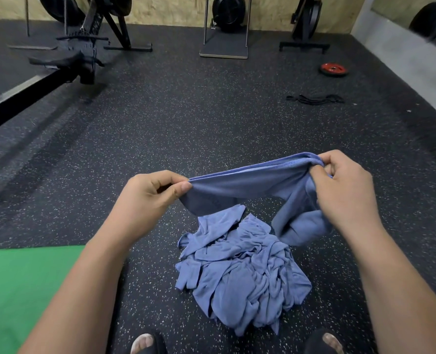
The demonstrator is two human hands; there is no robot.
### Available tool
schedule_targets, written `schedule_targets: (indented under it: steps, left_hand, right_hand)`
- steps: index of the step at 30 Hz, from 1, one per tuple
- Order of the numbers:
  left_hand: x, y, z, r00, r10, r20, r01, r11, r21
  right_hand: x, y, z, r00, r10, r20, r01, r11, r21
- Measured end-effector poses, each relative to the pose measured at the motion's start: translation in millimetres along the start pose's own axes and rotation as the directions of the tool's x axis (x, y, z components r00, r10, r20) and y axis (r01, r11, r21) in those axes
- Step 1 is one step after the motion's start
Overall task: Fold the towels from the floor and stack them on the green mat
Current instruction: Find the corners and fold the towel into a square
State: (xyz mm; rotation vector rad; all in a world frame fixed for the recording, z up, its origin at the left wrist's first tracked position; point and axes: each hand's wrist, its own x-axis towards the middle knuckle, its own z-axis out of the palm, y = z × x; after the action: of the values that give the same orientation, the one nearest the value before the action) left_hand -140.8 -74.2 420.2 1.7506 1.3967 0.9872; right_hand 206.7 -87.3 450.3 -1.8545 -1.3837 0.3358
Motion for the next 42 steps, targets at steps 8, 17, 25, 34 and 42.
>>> schedule_targets:
  steps: [8,17,25,34,42]
  left_hand:
    - [1,6,3,0.985,0.017,-0.170,-0.032,0.996,-0.086]
    - [1,18,9,0.976,-0.044,-0.215,0.008,0.987,-0.162]
    - [0,11,34,0.987,-0.129,-0.093,0.137,0.987,0.086]
    - [-6,12,44,0.960,-0.260,0.106,0.255,0.965,0.056]
    - [-11,25,61,0.979,-0.181,0.089,0.173,0.981,0.090]
  right_hand:
    - [0,0,3,0.999,0.020,0.047,-0.019,0.999,-0.026]
    - [-2,6,10,0.993,0.022,0.120,-0.022,1.000,0.002]
    - [-27,0,35,0.950,-0.006,0.311,0.010,1.000,-0.013]
    - [-52,-21,63,0.859,0.004,0.513,-0.040,0.997,0.059]
    - [-63,-33,67,0.834,0.034,0.551,-0.191,0.954,0.230]
